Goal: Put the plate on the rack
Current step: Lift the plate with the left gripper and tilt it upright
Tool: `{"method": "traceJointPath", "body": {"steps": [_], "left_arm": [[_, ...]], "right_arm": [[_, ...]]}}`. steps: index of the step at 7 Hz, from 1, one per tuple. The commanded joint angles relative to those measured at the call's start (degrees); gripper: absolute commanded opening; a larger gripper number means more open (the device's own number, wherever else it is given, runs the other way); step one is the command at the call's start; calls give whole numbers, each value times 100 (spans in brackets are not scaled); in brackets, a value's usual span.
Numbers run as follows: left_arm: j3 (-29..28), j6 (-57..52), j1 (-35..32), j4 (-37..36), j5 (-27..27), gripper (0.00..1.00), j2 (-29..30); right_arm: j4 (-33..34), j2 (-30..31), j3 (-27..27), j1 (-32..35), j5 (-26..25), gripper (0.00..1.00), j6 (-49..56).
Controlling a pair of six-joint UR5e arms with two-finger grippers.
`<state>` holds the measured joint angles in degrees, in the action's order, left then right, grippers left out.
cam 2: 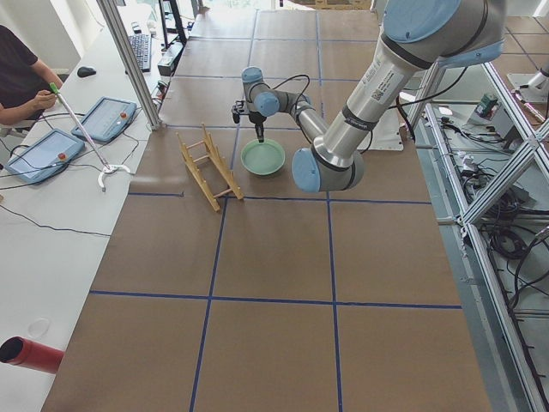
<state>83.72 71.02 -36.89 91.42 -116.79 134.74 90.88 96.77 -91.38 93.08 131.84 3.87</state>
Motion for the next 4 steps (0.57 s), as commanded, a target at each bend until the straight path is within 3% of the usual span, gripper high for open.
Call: {"method": "traceJointPath", "body": {"steps": [1,3,4], "left_arm": [[1088,35,-570,-692,-10,0,44],[1863,874,-1115,-696,-19,0,53],[1919,1279,-1492,62,-19,0,-17]], "right_arm": [[0,0,-3,0,0,100,0],[0,0,-3,0,0,100,0],[0,0,6,0,0,100,0]]}}
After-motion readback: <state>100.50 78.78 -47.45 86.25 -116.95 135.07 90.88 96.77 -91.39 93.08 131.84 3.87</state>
